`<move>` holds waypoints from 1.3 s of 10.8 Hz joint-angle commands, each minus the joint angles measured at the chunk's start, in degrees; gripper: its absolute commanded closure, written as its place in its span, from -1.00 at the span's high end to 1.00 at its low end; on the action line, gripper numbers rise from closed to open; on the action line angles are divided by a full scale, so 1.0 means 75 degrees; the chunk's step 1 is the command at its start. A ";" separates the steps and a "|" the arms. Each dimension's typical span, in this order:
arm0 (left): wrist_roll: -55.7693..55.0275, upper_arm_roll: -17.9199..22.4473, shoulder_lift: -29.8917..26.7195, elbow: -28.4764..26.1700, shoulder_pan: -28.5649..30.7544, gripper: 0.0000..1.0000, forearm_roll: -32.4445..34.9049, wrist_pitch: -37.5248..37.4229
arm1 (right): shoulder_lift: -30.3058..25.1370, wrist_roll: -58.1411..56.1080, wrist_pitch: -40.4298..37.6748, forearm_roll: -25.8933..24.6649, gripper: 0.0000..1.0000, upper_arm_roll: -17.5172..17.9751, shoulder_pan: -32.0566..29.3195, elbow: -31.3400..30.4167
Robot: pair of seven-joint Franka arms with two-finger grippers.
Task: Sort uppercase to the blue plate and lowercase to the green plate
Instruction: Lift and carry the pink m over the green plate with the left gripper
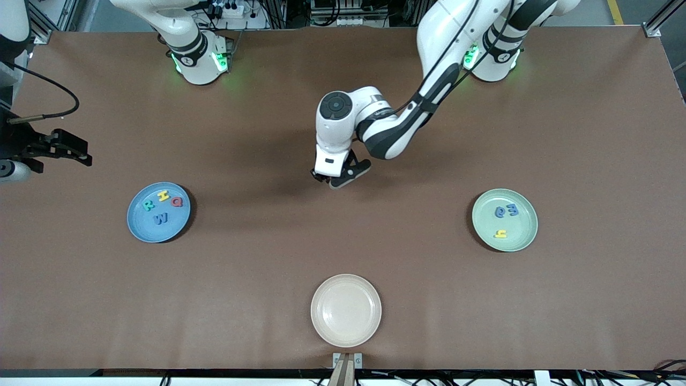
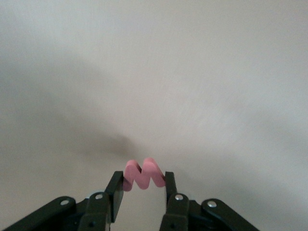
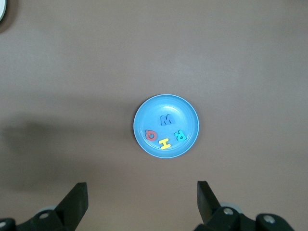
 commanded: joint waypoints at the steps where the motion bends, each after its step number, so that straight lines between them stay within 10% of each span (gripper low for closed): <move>1: 0.0909 0.0006 -0.0702 -0.0208 0.0606 -1.00 0.0142 -0.0418 | -0.0045 0.0154 -0.0133 -0.0146 1.00 -0.0040 0.0093 0.0056; 14: 0.7413 -0.0252 -0.1781 -0.0640 0.4438 -1.00 -0.0045 -0.2552 | 0.0025 0.0318 -0.0238 -0.0205 1.00 -0.0063 0.0035 0.0232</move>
